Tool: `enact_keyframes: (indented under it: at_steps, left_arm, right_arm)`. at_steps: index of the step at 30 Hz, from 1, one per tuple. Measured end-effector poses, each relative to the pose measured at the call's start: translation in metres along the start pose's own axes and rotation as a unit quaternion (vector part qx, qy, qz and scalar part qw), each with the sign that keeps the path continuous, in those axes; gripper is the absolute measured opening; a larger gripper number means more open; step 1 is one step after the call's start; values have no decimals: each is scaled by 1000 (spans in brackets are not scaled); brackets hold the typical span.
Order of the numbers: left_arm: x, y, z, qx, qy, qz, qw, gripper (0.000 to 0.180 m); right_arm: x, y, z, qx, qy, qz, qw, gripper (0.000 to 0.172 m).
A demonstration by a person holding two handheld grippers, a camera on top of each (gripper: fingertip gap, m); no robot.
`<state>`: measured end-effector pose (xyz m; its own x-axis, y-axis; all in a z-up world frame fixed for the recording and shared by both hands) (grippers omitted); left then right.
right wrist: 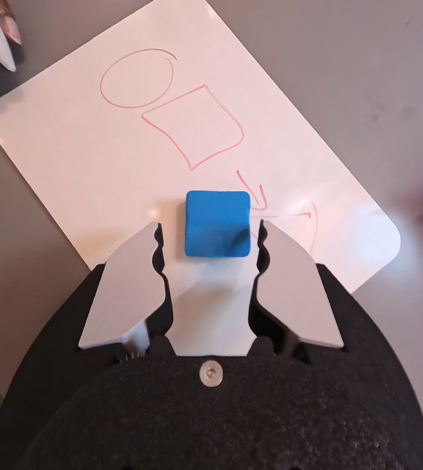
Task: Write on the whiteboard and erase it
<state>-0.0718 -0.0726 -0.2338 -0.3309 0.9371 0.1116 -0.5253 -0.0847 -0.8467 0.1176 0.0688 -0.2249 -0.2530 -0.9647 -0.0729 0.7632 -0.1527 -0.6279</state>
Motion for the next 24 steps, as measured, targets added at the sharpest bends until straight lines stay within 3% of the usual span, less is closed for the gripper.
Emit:
enact_keyframes:
  at_steps: [10, 20, 24]
  left_arm:
    - [-8, 3, -9, 62, -16, -98, 993, 0]
    - [-5, -1, -26, 180, -47, -219, 958, 0]
    - [-4, -6, -29, 235, -7, -184, 954, 0]
  right_arm:
    - [-5, 3, -13, 1, -9, 7, 1000, 53]
    - [-15, 21, 1, 36, -3, -3, 999, 52]
    - [-49, 34, 8, 47, 20, -35, 998, 52]
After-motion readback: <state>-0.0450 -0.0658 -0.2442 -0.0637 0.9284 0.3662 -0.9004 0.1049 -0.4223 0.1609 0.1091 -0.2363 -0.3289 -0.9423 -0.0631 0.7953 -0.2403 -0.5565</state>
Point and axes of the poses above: each gripper's, where its closed fingertips meet, z back along the fingers, y out of its underside, x = y × z across the jaws, the point moved 4 cm from there along z, back along the fingers, and after that the axes turned 4 degrees about y, right-handed, at the moved point
